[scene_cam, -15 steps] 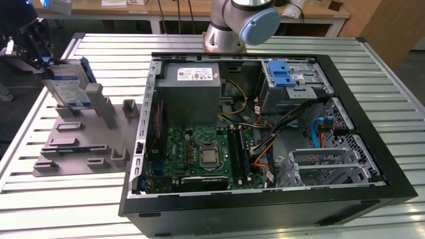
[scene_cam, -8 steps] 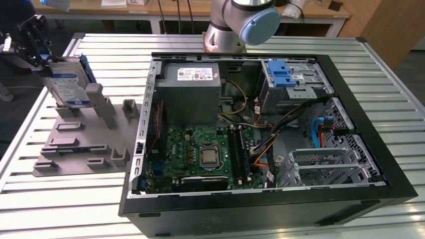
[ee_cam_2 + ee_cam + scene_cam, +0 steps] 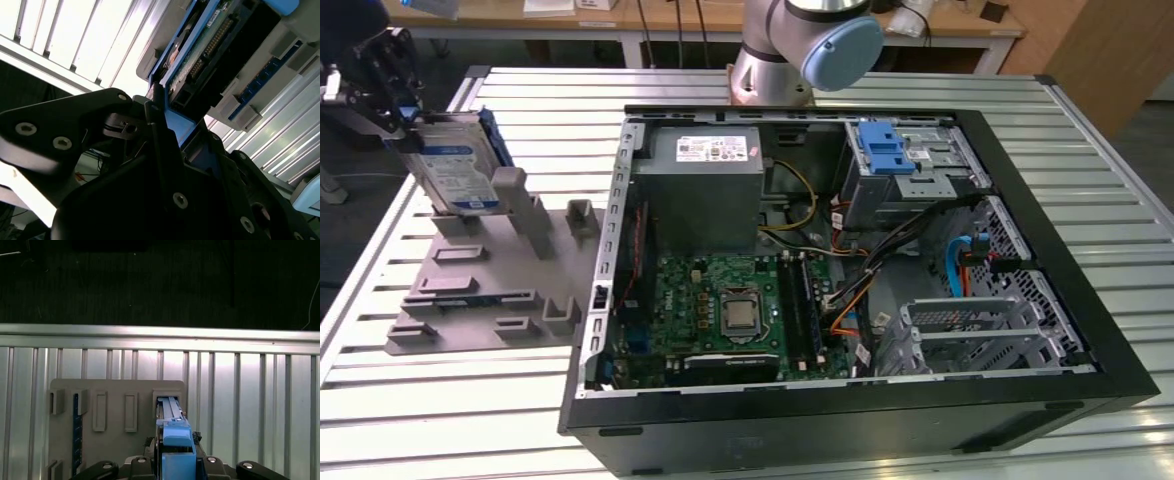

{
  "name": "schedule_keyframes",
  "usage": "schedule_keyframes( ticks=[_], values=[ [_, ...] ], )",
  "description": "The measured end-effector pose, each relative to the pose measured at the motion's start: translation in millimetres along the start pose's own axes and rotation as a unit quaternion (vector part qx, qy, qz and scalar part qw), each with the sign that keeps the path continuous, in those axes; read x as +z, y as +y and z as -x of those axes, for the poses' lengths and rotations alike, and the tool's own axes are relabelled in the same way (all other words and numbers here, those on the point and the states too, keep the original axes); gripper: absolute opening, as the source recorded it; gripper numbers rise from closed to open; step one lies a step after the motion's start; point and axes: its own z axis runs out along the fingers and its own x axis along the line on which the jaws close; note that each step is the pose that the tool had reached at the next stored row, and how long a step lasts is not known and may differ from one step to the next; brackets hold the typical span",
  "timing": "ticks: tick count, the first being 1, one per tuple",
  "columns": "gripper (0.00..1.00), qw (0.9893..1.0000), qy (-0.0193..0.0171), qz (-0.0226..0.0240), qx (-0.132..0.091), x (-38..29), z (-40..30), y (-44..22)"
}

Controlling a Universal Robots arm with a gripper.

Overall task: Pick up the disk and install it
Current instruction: 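Pick up the disk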

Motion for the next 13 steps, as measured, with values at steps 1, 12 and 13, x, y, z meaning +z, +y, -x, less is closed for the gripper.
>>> schedule_keyframes(
  ticks=[1, 12, 13],
  values=[
    [0.36, 1.0, 0.0, 0.0, 0.0, 0.0, 0.0, 0.0],
    [0.36, 1.0, 0.0, 0.0, 0.0, -8.0, -0.1, 0.1],
    [0.36, 1.0, 0.0, 0.0, 0.0, -8.8, -0.1, 0.2]
  ],
)
